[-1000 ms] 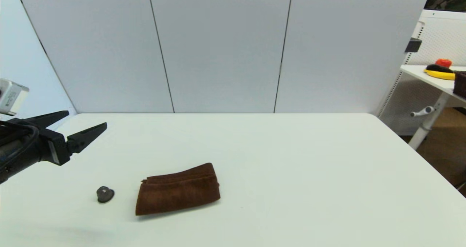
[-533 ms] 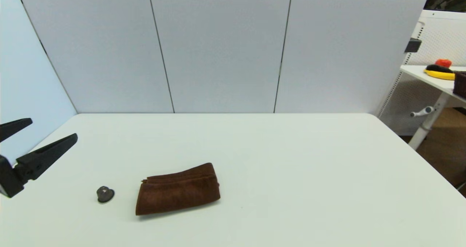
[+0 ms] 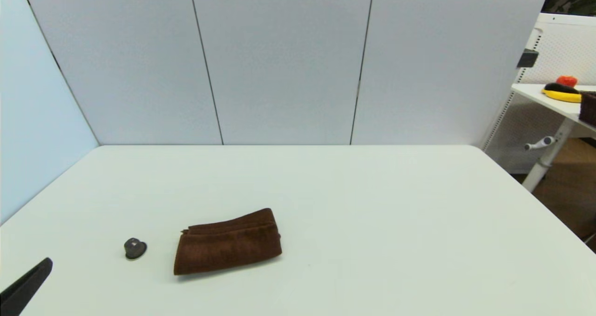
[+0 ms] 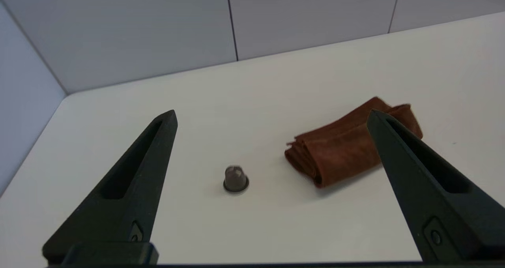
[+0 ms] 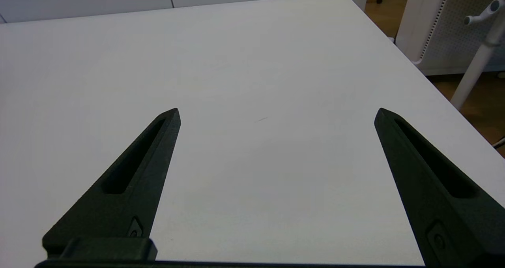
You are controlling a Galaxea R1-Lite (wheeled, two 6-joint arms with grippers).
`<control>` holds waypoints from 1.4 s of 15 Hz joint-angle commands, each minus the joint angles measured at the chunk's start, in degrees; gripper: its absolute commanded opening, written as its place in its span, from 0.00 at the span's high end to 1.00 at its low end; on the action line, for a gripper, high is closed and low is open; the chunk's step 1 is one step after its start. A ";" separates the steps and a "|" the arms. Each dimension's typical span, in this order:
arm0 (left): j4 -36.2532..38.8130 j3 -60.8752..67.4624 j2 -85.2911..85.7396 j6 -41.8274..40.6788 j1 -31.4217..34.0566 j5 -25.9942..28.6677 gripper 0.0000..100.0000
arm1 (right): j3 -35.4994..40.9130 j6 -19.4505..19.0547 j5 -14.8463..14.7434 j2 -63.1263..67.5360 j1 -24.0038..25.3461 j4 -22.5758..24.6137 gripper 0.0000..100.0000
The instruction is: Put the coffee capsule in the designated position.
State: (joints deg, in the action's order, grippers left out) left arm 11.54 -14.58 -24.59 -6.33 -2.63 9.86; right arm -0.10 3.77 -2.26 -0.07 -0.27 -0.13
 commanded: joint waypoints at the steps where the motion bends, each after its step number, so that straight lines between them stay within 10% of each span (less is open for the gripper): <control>1: 7.53 13.17 8.33 0.61 -1.76 -6.79 0.00 | 0.01 0.01 -0.03 0.07 0.00 0.05 0.00; 21: -11.28 14.58 24.59 9.40 2.46 -11.09 0.00 | 0.01 0.01 -0.03 0.07 0.00 -0.04 0.00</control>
State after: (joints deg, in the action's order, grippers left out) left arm 0.27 0.00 -0.02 2.58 -0.11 -0.96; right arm -0.07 3.77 -2.26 -0.07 -0.24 -0.16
